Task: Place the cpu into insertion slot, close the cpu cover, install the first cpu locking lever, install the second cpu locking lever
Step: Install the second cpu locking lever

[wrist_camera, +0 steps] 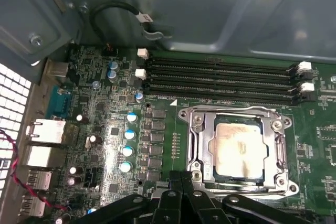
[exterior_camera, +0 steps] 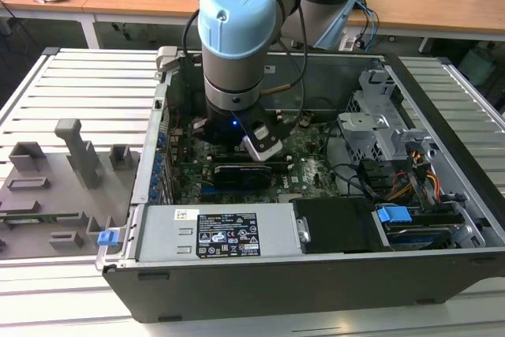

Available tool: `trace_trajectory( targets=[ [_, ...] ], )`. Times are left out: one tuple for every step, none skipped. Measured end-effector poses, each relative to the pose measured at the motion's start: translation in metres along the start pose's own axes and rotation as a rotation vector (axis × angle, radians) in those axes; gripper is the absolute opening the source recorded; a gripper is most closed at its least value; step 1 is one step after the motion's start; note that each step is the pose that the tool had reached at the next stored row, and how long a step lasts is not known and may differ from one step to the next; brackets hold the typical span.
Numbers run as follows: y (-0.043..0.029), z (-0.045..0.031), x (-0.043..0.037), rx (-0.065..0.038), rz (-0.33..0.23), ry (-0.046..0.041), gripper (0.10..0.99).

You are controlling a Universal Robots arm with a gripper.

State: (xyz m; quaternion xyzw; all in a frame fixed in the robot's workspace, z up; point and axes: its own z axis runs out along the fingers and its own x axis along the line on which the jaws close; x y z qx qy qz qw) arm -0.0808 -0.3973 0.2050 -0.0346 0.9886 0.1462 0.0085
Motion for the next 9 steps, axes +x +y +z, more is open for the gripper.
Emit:
trace_trajectory(
  targets=[
    [0.0004,-0.0014,0.0000,0.000,0.000,0.0001,0.106],
    [0.0009,-0.0030,-0.0001,0.000,0.000,0.0001,0.106],
    [0.0013,-0.0045,-0.0002,0.000,0.000,0.0002,0.106],
    [0.0016,-0.0054,-0.0002,0.000,0.000,0.0001,0.106],
    [0.0019,-0.0065,-0.0002,0.000,0.000,0.0001,0.106],
    [0.0022,-0.0073,-0.0002,0.000,0.000,0.0000,0.106],
    [0.0026,-0.0085,-0.0003,0.000,0.000,0.0001,0.106],
    [0.0031,-0.0100,-0.0003,0.000,0.000,0.0001,0.106],
    [0.0036,-0.0117,-0.0004,0.000,0.000,0.0001,0.106]
  ],
)
